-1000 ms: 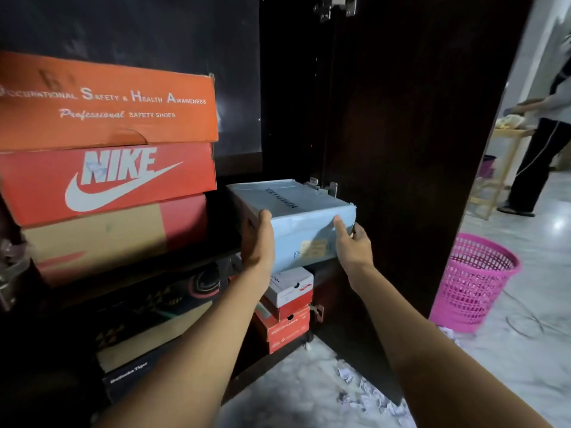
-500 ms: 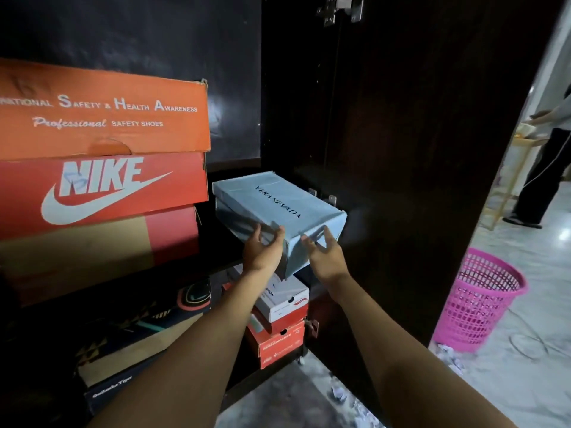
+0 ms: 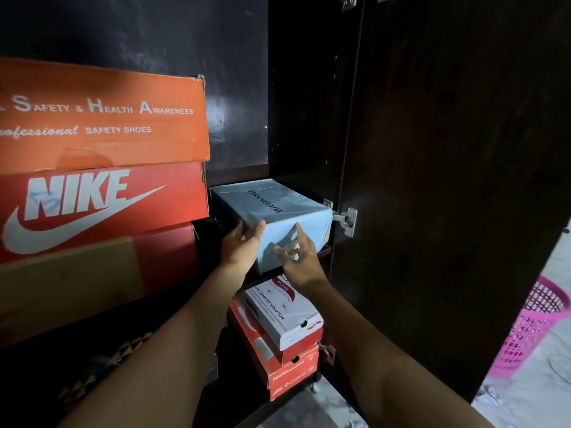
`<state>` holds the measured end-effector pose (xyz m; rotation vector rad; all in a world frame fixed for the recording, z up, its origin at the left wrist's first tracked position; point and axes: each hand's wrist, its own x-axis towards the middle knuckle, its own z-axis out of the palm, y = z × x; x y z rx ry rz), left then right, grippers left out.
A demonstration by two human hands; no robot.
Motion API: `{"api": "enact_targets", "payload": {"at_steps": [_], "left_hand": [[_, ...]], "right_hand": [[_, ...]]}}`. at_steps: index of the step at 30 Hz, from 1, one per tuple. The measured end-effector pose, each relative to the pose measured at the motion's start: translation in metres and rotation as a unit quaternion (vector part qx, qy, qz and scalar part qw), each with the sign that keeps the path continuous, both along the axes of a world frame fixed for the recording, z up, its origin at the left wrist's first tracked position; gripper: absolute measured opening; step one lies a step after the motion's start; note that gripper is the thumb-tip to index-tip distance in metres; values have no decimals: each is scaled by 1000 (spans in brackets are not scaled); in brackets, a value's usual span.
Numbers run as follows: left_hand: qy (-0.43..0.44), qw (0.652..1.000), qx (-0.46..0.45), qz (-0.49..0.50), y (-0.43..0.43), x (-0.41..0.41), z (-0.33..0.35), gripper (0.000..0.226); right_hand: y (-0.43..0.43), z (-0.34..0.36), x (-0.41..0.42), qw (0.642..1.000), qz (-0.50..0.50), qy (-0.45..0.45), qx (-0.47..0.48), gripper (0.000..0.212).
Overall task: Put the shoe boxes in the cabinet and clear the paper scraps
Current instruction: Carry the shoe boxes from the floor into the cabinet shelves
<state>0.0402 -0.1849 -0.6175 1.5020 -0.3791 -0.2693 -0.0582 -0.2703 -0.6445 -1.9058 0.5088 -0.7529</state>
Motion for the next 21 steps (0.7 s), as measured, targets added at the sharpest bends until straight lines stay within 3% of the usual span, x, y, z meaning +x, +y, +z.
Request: {"api": "enact_targets", "payload": {"at_steps": [2,8,14,18,21], "left_hand": [[2,1000,-10,6,-4,6,-3,22],[-21,999,-7,38,-8,2,-3,49],[-1,996,-2,85,-5,-36,2,39],[-23,999,6,42,3,-95,-27,53],[-15,998,37,-58,4,-149,-64,59]], "right_hand": [[-1,-2,8,1000,-7,8,1,78],[-13,-1,0,999,8,33,4,67],[-7,-4,-65,996,-48,25,74,46],[7,-30,-141,992,-114,29,51,40],[23,-50,-208,983,-175,36,35,32]]}}
